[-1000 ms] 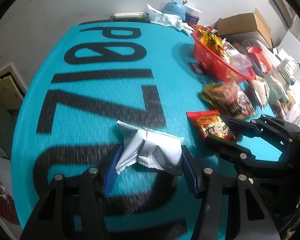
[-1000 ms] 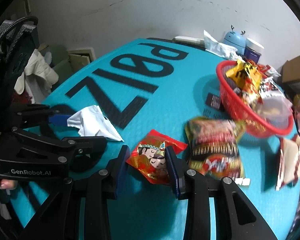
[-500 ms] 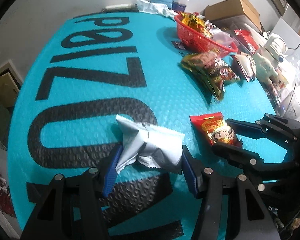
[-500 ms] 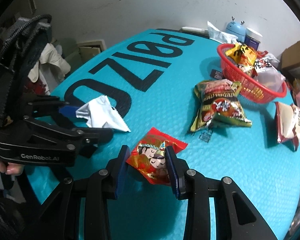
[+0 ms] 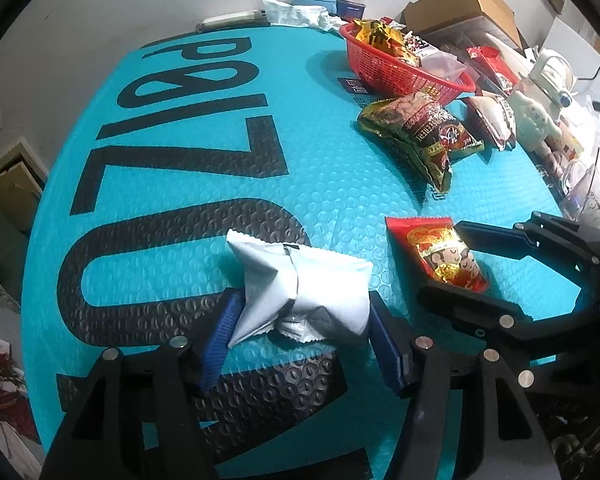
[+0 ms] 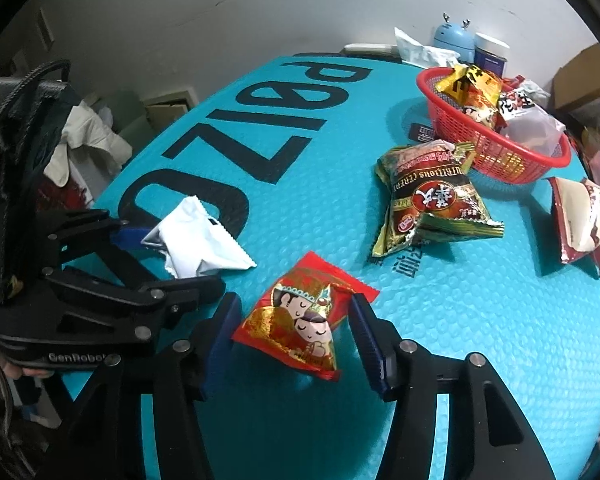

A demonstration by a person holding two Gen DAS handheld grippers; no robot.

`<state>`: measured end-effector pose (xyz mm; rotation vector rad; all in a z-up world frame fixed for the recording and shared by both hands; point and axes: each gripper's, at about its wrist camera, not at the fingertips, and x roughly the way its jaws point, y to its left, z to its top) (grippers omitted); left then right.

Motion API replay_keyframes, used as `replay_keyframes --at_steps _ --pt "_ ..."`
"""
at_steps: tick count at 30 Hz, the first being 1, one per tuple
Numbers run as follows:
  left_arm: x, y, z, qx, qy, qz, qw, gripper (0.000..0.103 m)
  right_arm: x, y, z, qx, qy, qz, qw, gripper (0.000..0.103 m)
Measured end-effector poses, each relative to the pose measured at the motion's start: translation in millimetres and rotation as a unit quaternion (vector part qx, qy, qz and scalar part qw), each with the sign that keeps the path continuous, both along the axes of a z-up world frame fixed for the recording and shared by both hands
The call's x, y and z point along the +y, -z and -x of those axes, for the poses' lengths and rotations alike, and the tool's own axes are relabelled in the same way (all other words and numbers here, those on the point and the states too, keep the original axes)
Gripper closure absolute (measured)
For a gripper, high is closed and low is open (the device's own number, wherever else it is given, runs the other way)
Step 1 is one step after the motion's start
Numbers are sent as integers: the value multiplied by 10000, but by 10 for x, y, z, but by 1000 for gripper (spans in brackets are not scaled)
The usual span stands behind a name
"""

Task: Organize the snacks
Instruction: 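Grasp the white wrapper with the left tool while the right tool grasps the red candy bag, then lift the white wrapper and red candy bag and carry both over the basket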

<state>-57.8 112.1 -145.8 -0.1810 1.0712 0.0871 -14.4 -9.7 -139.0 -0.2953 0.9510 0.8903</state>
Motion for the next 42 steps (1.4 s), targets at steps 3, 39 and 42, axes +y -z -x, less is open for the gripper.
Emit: replay_keyframes --at_steps 3,39,42 --pt "-2 6 -20 -6 8 -94 10000 41 25 35 -2 -35 -8 101 9999 47" --pt "-529 -333 162 -583 444 230 9970 49 -693 -225 264 -93 640 -553 9964 68" --pt "-652 -386 148 -653 597 257 9957 49 -854 -275 300 -138 815 -613 9947 68"
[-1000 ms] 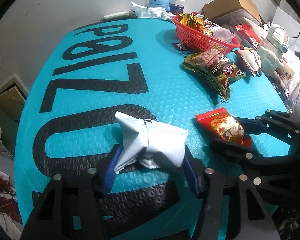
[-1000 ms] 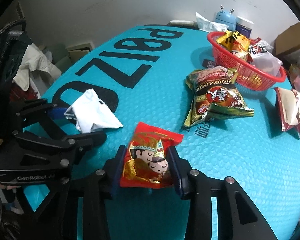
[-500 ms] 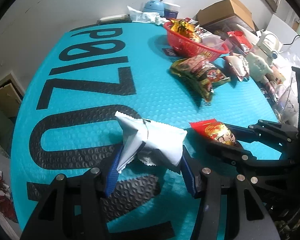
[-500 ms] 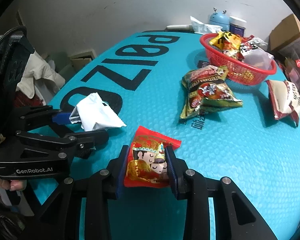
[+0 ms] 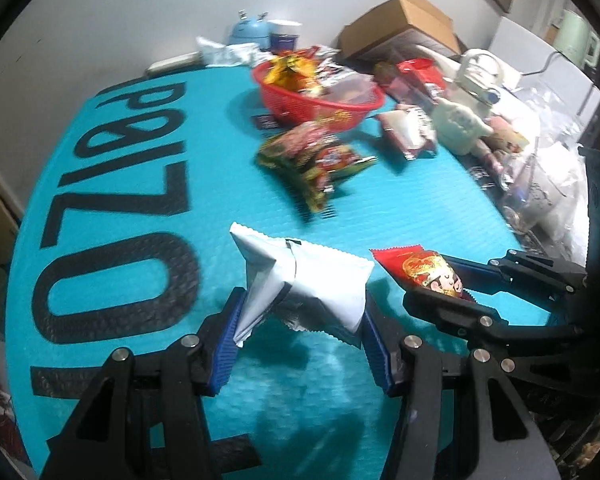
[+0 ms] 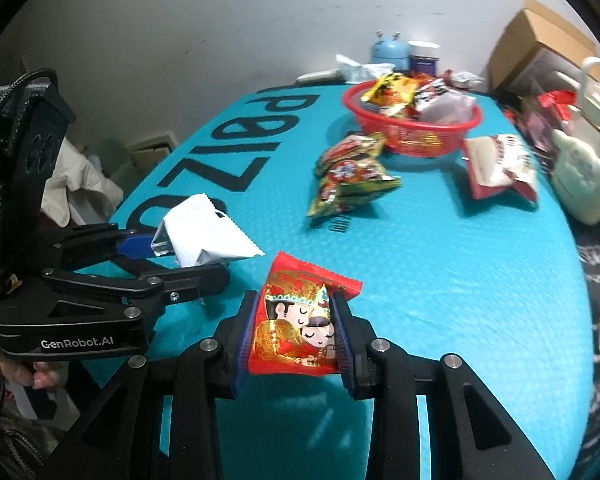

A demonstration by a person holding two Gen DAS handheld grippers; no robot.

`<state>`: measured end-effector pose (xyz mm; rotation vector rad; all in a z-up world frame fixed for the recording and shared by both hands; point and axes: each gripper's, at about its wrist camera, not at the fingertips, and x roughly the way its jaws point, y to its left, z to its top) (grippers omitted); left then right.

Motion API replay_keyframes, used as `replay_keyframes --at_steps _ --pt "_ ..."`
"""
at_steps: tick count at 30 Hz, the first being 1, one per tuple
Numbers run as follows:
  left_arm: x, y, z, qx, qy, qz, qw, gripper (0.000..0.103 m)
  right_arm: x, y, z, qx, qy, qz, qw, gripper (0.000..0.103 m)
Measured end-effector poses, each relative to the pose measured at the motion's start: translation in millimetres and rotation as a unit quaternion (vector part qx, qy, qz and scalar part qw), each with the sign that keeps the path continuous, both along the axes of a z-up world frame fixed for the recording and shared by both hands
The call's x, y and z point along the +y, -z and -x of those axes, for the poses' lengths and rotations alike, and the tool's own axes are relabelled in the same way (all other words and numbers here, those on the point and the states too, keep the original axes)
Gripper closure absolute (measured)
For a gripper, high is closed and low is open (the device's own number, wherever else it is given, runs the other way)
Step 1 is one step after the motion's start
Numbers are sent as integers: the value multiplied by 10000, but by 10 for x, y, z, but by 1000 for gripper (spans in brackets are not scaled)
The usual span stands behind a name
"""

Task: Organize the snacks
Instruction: 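Lift the white wrapper and red candy bag and carry both over the basket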

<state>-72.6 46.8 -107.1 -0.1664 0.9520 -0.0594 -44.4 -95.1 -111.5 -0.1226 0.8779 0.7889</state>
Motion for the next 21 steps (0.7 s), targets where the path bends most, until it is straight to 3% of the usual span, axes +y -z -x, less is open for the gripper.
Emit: replay_keyframes --at_steps 21 --pt "-754 -603 -369 -849 1023 52 9911 49 -854 -595 55 -733 1100 -199 9910 68"
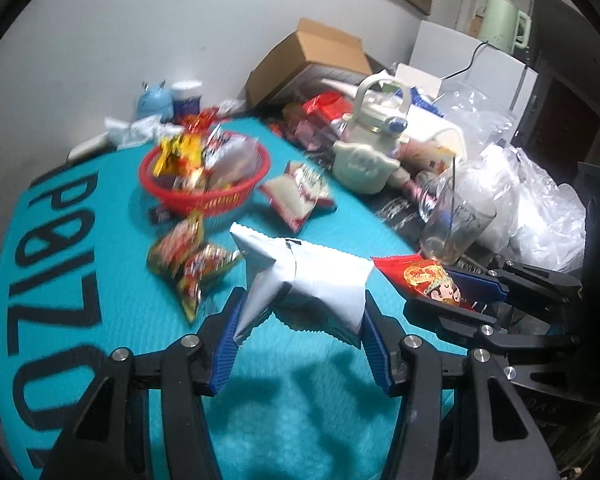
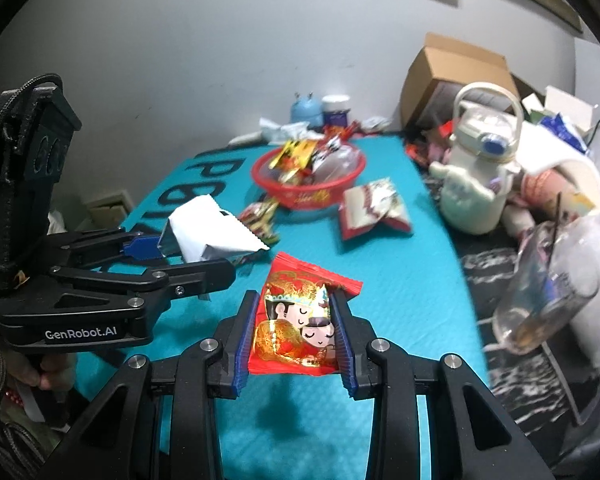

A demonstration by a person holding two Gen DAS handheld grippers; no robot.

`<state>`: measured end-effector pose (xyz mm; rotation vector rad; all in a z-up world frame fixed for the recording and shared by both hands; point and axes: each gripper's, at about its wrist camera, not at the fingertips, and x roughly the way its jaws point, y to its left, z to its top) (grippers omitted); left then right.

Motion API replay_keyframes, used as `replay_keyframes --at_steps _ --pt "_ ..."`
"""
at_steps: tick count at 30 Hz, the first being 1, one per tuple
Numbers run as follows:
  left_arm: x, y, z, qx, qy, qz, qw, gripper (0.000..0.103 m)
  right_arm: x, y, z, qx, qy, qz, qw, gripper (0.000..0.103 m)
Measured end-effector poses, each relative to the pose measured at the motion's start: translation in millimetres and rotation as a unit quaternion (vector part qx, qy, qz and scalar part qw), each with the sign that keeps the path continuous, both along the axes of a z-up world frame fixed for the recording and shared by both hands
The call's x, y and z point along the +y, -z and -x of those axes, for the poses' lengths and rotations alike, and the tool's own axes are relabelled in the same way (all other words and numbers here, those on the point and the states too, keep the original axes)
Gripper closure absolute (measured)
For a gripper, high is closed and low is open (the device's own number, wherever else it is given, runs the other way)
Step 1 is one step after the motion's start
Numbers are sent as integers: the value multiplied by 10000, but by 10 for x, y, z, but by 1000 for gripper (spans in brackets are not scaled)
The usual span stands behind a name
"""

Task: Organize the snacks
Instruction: 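Lift the white wrapper and red candy bag and carry both over the basket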

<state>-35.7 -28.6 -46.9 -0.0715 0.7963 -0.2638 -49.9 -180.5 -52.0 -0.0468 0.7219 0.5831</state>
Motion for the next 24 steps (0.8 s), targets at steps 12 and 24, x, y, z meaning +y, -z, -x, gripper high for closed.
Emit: replay_keyframes --at_steps 12,24 --pt "-17 -388 -311 -462 46 -90 9989 49 -67 -346 -319 -433 81 -123 9990 68" --pt "220 -469 -827 -583 -224 -236 9978 49 124 -451 -855 -538 5 -141 9985 68"
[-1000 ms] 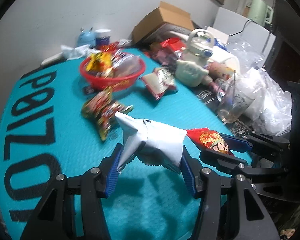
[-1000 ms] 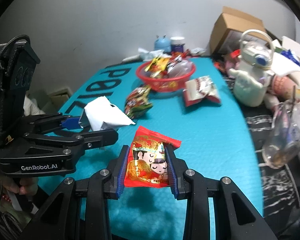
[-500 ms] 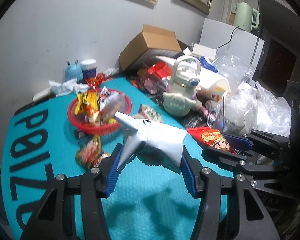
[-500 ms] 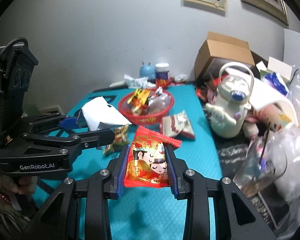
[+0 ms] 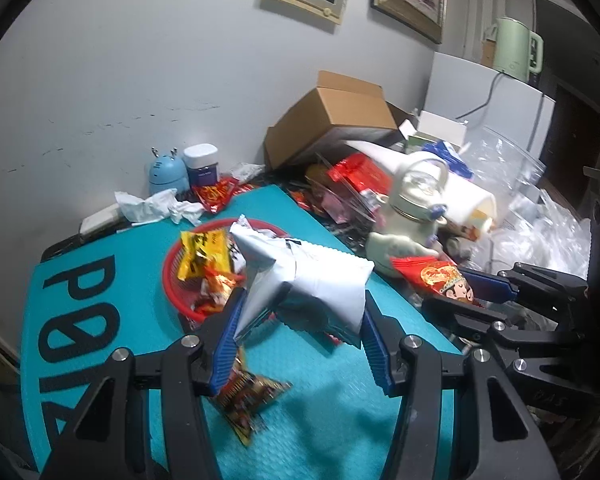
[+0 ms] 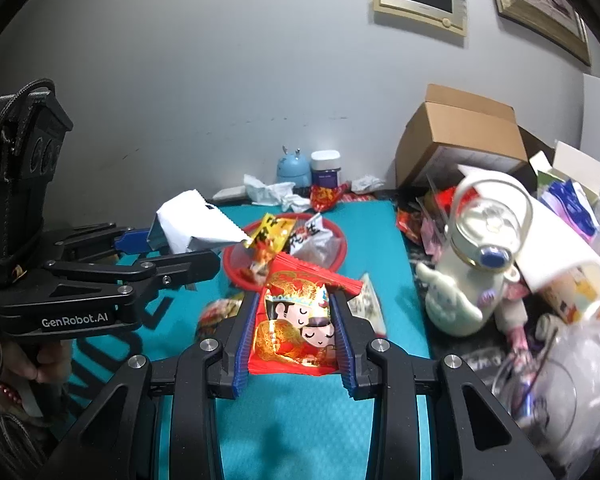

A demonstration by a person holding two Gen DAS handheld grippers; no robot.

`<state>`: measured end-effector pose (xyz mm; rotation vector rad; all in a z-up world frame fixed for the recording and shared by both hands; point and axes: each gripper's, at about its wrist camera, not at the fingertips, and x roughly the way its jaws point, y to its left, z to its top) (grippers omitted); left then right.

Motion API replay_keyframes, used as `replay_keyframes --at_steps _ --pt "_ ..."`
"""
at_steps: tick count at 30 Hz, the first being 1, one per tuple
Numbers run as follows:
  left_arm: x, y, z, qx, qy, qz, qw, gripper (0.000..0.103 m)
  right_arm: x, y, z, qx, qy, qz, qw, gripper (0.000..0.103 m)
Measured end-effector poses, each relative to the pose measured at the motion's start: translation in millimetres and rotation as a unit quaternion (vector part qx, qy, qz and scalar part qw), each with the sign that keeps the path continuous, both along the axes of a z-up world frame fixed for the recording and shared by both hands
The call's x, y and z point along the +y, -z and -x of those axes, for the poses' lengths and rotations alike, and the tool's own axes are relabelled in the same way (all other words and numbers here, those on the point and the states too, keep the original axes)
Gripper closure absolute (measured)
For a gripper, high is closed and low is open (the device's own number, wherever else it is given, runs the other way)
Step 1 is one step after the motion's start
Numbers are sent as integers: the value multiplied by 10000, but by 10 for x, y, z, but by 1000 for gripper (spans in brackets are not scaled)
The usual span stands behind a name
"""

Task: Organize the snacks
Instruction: 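Lift the white wrapper and red candy bag and carry both over the basket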

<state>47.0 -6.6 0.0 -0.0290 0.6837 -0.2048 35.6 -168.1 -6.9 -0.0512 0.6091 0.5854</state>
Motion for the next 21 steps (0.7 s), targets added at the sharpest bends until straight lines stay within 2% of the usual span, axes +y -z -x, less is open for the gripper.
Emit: replay_keyframes --at_steps 9,21 --pt "214 181 -486 197 -214 -124 9995 49 230 49 -463 25 -40 26 10000 68" --pt "589 527 -892 471 -634 -162 9967 49 627 253 -921 45 -278 66 9996 68"
